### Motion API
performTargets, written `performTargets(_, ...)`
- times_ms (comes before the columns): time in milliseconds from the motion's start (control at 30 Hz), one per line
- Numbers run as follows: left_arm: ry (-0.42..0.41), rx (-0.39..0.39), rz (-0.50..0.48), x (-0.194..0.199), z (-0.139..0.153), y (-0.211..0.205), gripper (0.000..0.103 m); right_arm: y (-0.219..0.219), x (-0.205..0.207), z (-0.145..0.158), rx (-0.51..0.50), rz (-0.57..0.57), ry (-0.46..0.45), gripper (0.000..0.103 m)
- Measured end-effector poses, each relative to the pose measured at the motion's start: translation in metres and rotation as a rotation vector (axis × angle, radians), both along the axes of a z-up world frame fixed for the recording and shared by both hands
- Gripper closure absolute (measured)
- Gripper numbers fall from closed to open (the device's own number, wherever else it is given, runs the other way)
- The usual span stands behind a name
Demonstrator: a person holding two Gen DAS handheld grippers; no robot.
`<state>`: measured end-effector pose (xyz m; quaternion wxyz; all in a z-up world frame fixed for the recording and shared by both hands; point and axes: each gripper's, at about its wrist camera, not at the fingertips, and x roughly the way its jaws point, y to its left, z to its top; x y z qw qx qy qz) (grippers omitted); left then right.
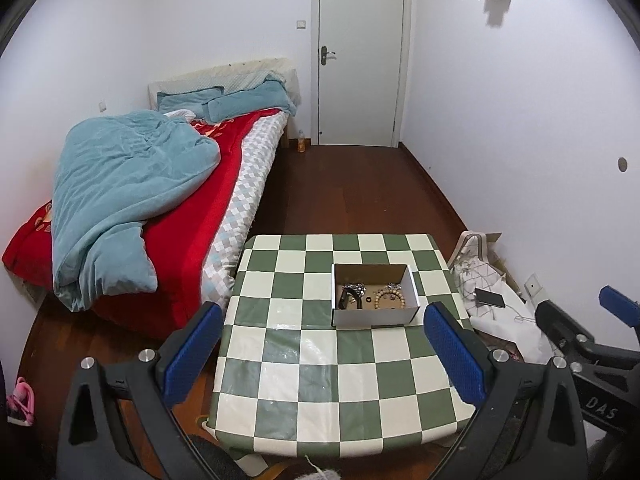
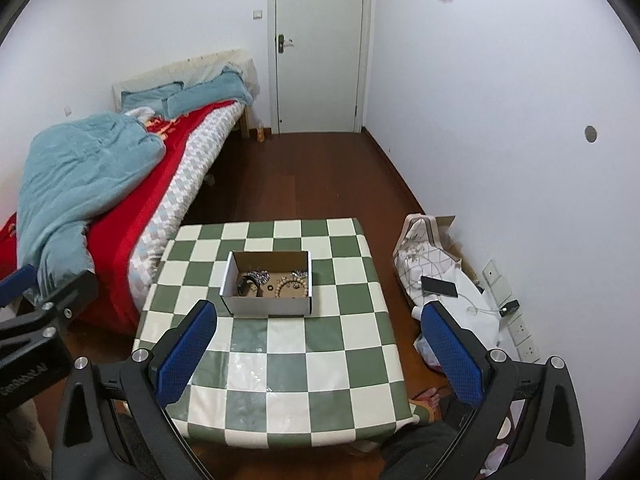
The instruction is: Organize jewelry
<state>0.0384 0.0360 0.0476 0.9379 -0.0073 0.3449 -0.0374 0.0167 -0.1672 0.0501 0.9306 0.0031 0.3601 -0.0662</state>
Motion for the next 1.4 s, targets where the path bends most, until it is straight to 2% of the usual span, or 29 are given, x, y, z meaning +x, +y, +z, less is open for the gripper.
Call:
performTargets(167, 0.002, 0.0, -0.004, -0.007, 0.006, 0.001, 0.001, 0.001, -0.02, 0.016, -0.005, 0.004, -0.021, 0.0)
performTargets(367, 0.01, 0.013, -0.002, -0.001, 0.008, -0.005, 0.001, 0.001, -0.021, 0.022, -0.016, 0.005, -0.013, 0.0)
performTargets(567, 0.02, 0.023, 0.014, 0.015, 0.009, -0.013, 0.001, -0.005, -0.002, 0.022, -0.004, 0.002, 0.007, 0.0)
performTargets(800, 0.034, 0.026, 0.034, 0.034, 0.005, -0.015, 0.001, -0.011, 0.026, 0.018, -0.034, -0.021, 0.018, 0.0)
performTargets(1400, 0.097, 0.028, 0.052, 0.063, -0.012, -0.012, 0.001, -0.016, 0.076, -0.013, -0.052, -0.048, 0.095, 0.0)
